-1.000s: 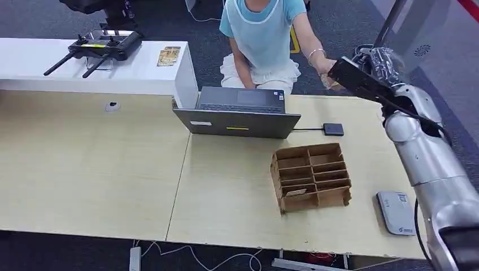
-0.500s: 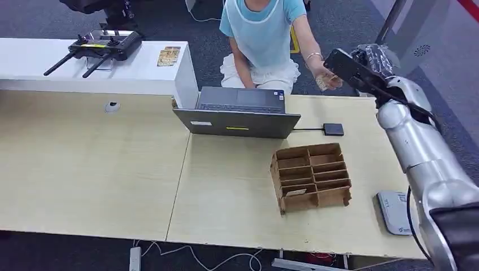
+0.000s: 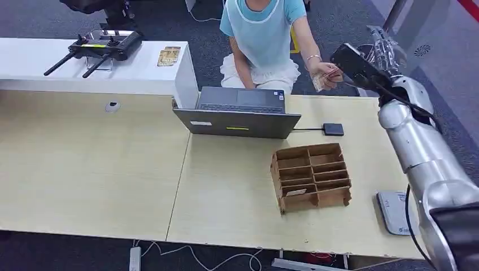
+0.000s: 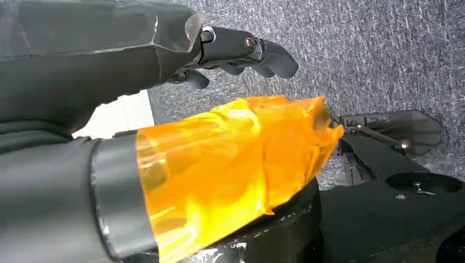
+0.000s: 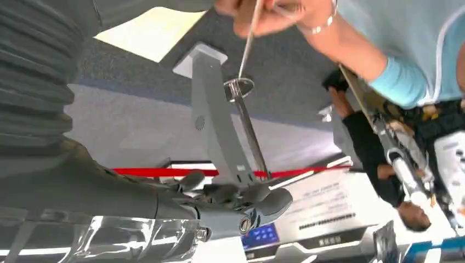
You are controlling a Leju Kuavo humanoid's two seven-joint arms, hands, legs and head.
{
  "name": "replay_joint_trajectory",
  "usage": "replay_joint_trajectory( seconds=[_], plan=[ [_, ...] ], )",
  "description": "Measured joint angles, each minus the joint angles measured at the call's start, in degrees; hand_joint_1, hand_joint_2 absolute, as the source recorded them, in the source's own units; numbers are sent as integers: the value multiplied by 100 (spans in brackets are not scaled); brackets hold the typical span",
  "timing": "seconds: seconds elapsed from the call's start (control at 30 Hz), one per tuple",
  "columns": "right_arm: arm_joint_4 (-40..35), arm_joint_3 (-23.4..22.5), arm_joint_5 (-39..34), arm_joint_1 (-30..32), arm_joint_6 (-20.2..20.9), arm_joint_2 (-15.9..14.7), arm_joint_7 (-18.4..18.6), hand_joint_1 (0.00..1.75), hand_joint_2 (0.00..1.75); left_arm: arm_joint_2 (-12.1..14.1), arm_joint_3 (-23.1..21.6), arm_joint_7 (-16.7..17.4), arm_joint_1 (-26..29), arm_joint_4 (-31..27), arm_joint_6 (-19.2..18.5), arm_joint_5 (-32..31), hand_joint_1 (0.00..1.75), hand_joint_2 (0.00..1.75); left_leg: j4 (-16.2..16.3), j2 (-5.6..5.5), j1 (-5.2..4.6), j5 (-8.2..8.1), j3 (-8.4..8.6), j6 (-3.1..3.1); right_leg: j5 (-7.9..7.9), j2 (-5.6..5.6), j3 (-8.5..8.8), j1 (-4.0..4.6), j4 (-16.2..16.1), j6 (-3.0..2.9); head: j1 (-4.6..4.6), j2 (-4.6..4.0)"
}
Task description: Pass the card to the sensor for recognition and then transmit it.
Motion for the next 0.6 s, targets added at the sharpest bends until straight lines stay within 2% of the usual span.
replay_joint_trajectory(
  seconds=[0.43,0.53,0.6],
  plan=[
    [-291,-326,-48,295,-136,-166,15,0,175,0,-2,15,0,0,11,-2,0,0,0,-1,0,0,3,0,0,0,1,0,0,0,0,-2],
    [-442,-595,-438,550,-110,-278,-131,0,175,0,-2,61,6,0,17,9,0,0,0,-5,0,-1,0,1,0,-4,2,0,-2,1,0,0],
    [-575,-873,-882,778,127,-339,-291,0,175,0,0,61,4,0,33,52,0,0,0,-4,0,-2,-1,1,0,-2,1,0,-4,1,0,-2]
  ],
)
